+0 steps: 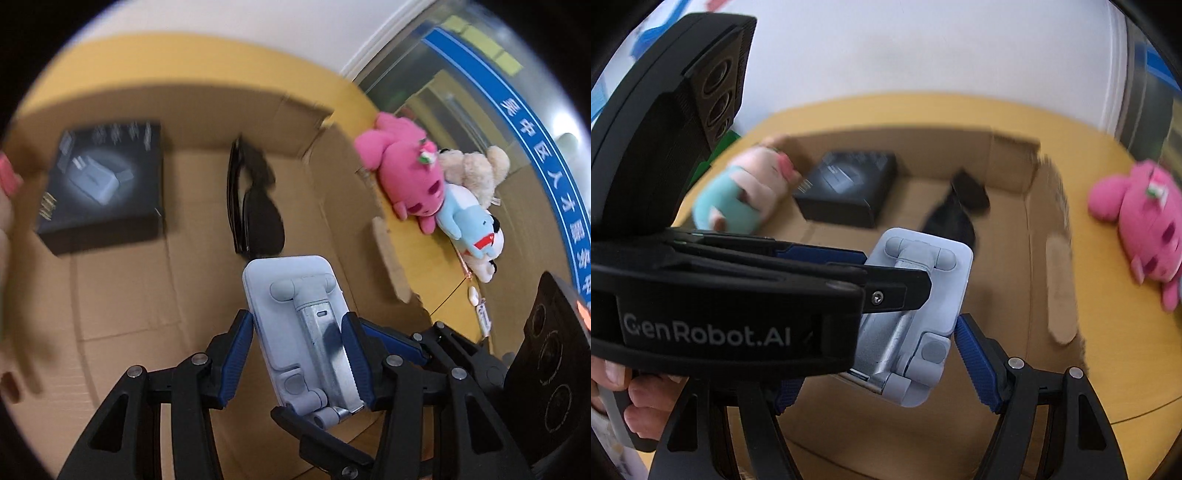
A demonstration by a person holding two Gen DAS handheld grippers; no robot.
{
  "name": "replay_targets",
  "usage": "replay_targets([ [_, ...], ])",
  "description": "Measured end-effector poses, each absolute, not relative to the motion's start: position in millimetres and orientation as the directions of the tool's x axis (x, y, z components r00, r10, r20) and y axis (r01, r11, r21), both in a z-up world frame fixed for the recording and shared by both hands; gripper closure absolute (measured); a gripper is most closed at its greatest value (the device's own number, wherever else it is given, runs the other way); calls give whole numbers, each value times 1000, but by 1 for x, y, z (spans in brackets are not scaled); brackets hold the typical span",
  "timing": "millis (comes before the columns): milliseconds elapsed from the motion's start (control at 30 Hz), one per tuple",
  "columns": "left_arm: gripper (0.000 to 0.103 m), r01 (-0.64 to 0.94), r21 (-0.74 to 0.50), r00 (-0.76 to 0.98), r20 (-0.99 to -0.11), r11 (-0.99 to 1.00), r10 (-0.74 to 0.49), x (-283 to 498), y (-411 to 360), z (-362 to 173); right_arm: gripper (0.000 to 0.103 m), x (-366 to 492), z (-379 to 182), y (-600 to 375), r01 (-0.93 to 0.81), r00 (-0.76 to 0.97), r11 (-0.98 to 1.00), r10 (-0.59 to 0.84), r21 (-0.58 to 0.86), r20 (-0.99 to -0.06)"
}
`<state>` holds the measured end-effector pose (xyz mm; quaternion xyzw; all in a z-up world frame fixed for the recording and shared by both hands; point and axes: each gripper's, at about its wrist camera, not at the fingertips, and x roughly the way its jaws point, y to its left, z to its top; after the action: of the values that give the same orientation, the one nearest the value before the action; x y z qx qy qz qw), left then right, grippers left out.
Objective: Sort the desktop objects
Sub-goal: 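Lift the phone stand with the left gripper and carry it over the box, then open the left gripper to drop the phone stand into the box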
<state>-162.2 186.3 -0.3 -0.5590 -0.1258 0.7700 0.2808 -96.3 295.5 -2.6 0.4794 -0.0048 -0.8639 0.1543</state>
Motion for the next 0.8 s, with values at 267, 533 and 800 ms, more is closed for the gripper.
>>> replay_targets([
  [267, 54, -207, -554, -98, -808, -806, 580, -171, 198, -28, 30, -107, -22, 299, 197, -365, -973, -185, 118, -913],
  [533, 55, -216, -546, -73, -818, -810, 571, -166, 207, -31, 30, -108, -32, 307, 141, -306, -982, -161, 122, -938],
  [800, 53, -347, -416, -340, -780, -841, 526, -118, 172, 53, 7, -64, 13, 320, 174, -479, -976, -198, 128, -855],
])
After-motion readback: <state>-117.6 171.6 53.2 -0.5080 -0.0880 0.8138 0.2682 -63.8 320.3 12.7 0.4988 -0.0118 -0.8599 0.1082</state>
